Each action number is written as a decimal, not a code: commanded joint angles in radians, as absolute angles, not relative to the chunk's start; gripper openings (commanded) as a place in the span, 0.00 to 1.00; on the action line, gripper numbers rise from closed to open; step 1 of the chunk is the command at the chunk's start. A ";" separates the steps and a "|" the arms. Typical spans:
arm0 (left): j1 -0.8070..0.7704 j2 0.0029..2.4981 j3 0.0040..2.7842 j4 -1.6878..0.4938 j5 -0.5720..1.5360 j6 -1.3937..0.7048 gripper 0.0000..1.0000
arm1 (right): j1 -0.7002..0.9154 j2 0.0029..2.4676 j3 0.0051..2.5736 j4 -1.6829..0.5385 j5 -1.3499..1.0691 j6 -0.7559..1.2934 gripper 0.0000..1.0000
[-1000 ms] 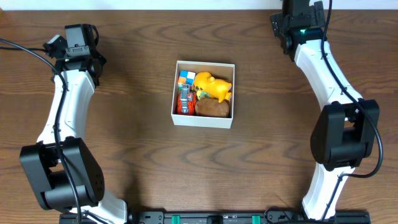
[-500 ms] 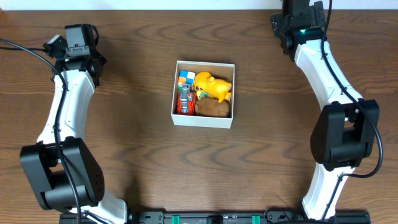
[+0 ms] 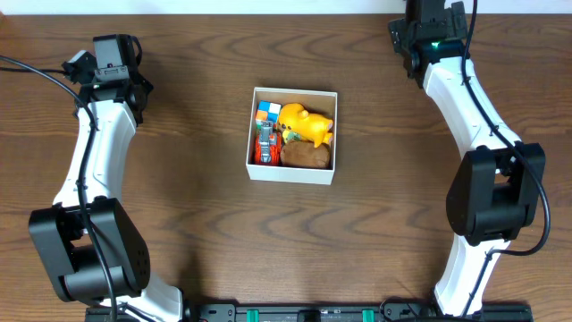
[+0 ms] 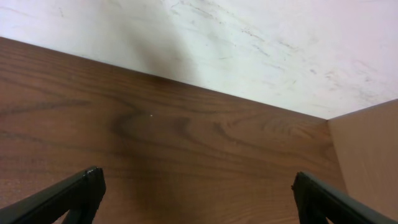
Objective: Pack container
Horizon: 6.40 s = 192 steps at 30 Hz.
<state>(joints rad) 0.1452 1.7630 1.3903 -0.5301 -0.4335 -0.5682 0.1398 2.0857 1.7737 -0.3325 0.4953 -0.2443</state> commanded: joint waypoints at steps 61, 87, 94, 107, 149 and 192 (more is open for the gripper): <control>0.144 1.388 1.411 -0.607 -0.494 -0.693 0.98 | 0.138 2.046 1.787 -0.334 0.512 -0.225 0.99; 0.144 0.325 0.585 -0.361 -0.449 -0.731 0.98 | 0.138 2.046 1.787 -0.334 0.512 -0.225 0.99; 0.144 0.159 0.269 -0.076 -0.425 -0.731 0.98 | 0.138 2.047 1.787 -0.334 0.512 -0.225 0.99; 0.139 0.002 0.093 -0.021 -0.349 -0.731 0.98 | 0.138 2.046 1.787 -0.334 0.512 -0.225 0.99; 0.075 0.006 0.004 -0.062 -0.104 -0.142 0.98 | 0.138 2.047 1.787 -0.334 0.512 -0.225 0.99; 0.075 0.007 0.004 -0.062 -0.104 -0.142 0.98 | 0.138 2.047 1.787 -0.336 0.512 -0.224 0.99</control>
